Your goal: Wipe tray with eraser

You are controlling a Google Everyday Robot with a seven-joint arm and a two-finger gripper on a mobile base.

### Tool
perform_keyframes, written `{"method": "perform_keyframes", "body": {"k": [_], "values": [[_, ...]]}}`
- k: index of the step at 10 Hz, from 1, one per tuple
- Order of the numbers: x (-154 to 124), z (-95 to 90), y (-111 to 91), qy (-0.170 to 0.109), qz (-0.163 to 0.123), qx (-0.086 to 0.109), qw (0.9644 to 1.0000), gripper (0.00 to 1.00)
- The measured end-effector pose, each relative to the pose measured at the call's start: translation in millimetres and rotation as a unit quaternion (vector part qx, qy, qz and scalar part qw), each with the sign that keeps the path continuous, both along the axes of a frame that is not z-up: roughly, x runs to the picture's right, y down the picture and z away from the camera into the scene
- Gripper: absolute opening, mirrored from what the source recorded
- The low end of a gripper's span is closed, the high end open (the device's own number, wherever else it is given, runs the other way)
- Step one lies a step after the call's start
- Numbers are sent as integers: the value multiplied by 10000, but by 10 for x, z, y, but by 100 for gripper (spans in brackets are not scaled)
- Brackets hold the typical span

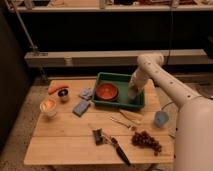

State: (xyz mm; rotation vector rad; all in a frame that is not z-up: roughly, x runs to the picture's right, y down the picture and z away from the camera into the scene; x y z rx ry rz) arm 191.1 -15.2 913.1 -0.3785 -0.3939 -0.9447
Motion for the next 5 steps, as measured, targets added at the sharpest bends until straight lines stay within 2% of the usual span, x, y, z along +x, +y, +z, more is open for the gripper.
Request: {"method": "perform_keyframes", "body": {"k": [2, 5], "values": [[-82, 104, -88, -74, 35, -16, 10000, 0], [-270, 164, -122, -233, 27, -44, 9997, 0]]}}
